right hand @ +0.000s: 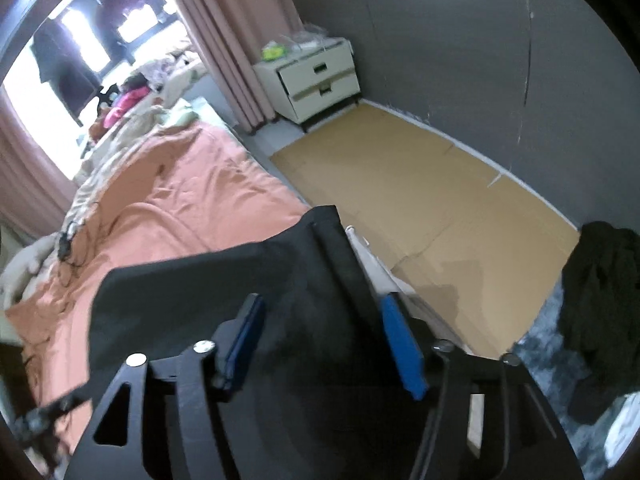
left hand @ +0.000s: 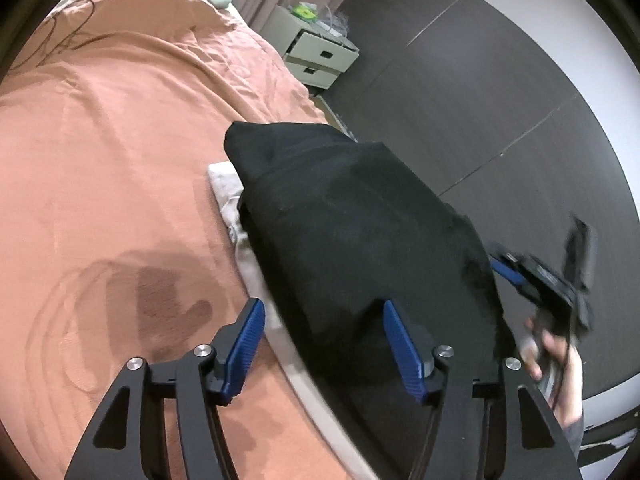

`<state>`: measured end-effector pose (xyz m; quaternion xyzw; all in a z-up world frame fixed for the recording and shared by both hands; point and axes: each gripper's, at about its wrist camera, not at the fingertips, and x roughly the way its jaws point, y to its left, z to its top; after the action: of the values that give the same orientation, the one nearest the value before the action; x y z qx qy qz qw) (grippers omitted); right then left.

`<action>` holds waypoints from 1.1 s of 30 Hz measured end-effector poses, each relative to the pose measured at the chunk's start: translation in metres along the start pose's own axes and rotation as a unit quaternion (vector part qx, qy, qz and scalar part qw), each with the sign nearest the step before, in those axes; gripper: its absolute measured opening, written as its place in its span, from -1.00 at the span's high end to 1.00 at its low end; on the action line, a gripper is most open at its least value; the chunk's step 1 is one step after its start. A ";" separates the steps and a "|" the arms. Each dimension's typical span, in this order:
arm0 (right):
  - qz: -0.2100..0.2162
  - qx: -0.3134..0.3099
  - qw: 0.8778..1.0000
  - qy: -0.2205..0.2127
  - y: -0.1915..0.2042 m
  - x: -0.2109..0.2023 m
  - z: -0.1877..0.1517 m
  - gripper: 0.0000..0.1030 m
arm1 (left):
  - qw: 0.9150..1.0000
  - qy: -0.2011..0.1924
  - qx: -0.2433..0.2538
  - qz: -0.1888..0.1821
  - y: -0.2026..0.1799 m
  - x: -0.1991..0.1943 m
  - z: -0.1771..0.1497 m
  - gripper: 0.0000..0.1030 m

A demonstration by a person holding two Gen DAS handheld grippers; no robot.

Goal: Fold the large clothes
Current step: 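Lower the shirt onto the folded clothes stack with both grippers, then open both grippers and release the shirt on the stack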

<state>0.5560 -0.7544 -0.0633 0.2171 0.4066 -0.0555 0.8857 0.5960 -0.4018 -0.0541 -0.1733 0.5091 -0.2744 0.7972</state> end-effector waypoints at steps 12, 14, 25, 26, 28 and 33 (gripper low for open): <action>0.044 0.094 0.994 -0.044 -0.067 -0.105 -0.122 -0.85 | 1.000 0.027 -0.003 -0.013 -0.011 0.023 0.010 -0.41; 0.059 0.142 0.987 -0.051 -0.088 -0.109 -0.142 -0.86 | 1.000 0.030 0.003 -0.005 -0.014 0.025 0.012 -0.35; 0.128 0.237 0.963 -0.026 -0.100 -0.051 -0.188 -0.18 | 0.999 0.016 0.032 0.028 -0.040 0.035 0.038 0.02; 0.124 0.237 0.963 -0.033 -0.100 -0.052 -0.188 0.02 | 0.999 0.016 0.030 0.031 -0.038 0.037 0.040 0.02; 0.113 0.244 0.962 -0.049 -0.103 -0.059 -0.186 0.37 | 0.999 0.015 0.018 0.028 -0.032 0.039 0.040 0.03; 0.112 0.232 0.964 -0.059 -0.106 -0.064 -0.171 0.63 | 0.999 0.010 0.014 0.033 -0.023 0.042 0.035 0.03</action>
<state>0.3655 -0.7809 -0.1502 0.4573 0.3029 -0.0616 0.8339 0.6358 -0.4452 -0.0565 -0.1425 0.5189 -0.2565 0.8029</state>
